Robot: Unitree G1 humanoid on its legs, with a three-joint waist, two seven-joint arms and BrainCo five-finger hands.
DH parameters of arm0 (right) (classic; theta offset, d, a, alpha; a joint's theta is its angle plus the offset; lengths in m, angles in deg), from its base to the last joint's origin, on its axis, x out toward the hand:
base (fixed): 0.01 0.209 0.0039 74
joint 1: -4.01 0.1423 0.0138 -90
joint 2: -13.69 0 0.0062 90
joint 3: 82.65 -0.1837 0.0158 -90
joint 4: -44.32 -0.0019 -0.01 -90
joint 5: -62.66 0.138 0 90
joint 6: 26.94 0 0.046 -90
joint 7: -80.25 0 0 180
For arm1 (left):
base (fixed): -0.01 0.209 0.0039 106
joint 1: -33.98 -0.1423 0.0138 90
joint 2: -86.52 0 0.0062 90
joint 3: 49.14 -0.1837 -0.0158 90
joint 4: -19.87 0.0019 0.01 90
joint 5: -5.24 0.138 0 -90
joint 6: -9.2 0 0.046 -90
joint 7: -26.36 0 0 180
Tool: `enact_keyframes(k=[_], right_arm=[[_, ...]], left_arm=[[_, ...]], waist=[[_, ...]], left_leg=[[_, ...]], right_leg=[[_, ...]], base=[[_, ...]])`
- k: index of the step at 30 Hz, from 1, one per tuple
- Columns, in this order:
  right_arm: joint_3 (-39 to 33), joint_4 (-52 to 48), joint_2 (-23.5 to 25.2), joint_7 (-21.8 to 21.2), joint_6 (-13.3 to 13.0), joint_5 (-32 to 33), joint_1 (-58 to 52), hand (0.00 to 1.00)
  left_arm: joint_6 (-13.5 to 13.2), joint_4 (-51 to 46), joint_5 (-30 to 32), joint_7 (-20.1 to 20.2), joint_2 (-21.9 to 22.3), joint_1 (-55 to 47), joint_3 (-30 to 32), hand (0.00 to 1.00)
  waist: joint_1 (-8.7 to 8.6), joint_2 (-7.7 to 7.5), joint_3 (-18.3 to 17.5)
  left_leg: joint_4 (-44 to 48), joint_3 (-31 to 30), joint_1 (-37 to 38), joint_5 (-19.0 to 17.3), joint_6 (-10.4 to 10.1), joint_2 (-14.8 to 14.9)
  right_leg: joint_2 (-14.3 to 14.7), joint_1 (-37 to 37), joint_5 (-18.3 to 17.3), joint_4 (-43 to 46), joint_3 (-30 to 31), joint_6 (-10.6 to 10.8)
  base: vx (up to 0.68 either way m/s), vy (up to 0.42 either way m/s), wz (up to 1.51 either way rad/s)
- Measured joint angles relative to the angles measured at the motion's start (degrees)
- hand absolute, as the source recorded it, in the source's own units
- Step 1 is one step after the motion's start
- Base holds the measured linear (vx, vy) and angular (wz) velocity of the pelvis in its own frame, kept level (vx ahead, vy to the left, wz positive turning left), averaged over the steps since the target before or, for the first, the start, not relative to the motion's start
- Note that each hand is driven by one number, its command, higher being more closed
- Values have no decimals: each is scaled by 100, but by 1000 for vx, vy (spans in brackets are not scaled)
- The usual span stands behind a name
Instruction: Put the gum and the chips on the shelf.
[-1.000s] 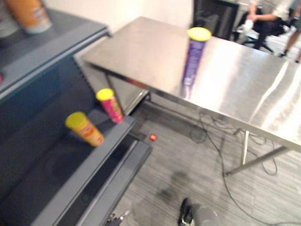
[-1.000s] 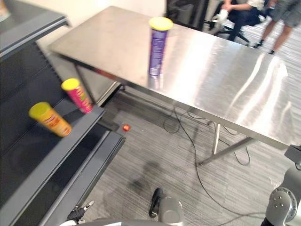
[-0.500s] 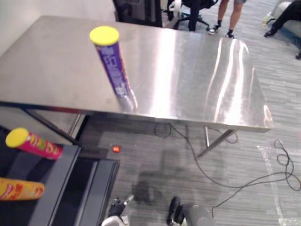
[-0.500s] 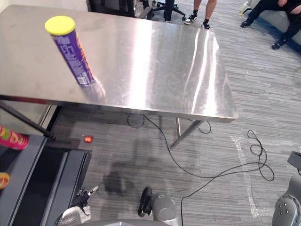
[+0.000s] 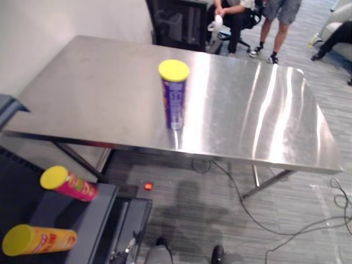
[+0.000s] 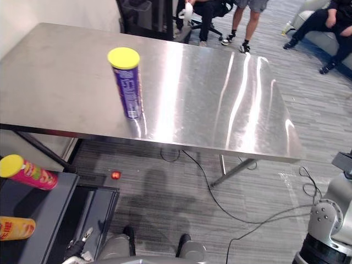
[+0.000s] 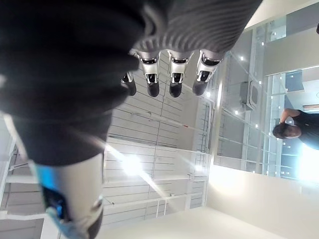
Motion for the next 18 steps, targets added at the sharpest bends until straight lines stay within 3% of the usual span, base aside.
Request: enact_keyframes(k=[5,9,18], right_arm=[[215,71,291,-32,58,17,-221,0],[739,730,292,-68,249,300,-240,0],[1619,1468,97,-460,676,509,-145,0]], left_arm=[[92,-20,-2,56,-18,-118,-140,0],[88,-211,-25,70,-169,-179,-407,0],[88,-298,-35,229,-302,-226,-821,0]], waist=[[10,-53,-11],[54,-168,-93],[237,-191,-135]], left_leg=[[-508,-43,191,188,88,-223],[-901,14,325,368,63,-256],[-1241,-137,406,501,77,-255]], right_leg=[[-118,75,55,-173,-34,90],[-86,31,83,-277,32,104],[-7,62,235,-378,163,3]], base=[[38,15,7],[49,-26,-6],[52,1,9]])
